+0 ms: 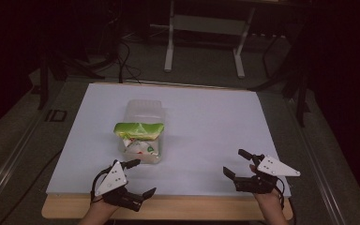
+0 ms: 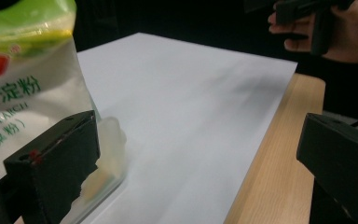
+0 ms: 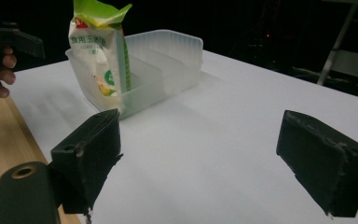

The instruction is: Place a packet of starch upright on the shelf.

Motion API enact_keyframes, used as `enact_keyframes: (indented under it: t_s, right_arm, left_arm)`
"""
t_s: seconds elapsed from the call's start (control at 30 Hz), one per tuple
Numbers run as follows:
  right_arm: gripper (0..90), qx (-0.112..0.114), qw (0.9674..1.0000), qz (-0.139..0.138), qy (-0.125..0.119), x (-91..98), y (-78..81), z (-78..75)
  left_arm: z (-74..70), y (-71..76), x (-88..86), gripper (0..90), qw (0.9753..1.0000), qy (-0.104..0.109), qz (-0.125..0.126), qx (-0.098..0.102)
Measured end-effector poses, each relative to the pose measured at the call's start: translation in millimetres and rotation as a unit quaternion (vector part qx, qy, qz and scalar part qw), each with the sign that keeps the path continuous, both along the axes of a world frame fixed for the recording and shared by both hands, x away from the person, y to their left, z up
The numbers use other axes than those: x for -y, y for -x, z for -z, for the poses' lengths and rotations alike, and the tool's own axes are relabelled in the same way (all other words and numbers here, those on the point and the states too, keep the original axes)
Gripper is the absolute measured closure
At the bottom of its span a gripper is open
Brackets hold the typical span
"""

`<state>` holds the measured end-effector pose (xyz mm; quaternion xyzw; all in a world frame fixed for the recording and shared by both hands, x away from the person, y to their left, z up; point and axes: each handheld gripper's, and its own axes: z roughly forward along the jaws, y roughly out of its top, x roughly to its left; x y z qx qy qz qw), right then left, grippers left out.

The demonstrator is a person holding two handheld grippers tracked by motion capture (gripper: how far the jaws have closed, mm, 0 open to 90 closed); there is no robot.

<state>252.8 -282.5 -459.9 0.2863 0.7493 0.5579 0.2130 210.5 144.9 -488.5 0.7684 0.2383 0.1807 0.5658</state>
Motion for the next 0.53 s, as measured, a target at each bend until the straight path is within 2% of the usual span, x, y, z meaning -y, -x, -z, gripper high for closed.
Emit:
enact_keyframes:
  t_s: [0.1,0.23,0.4,0.53]
  right_arm:
    - [13.7,-0.003,1.0,-0.007,0.004,-1.8,-0.4,3.3]
    - [13.7,-0.006,0.9998,-0.015,0.009,-3.3,-0.6,7.8]
    - [13.8,-0.005,0.9996,-0.018,0.019,-4.9,-2.7,12.9]
    - [13.9,-0.01,0.9996,-0.018,0.021,-5.5,-3.8,14.8]
  left_arm:
    - [2.4,-0.1,0.9,0.0,1.0,0.005,0.005,-0.001]
    - [7.8,-0.1,2.8,0.0,1.0,-0.003,0.009,0.002]
    - [14.8,-1.1,4.6,0.0,0.9998,-0.001,0.022,-0.003]
    - [17.2,-1.1,6.4,0.0,0.9997,-0.01,0.021,-0.005]
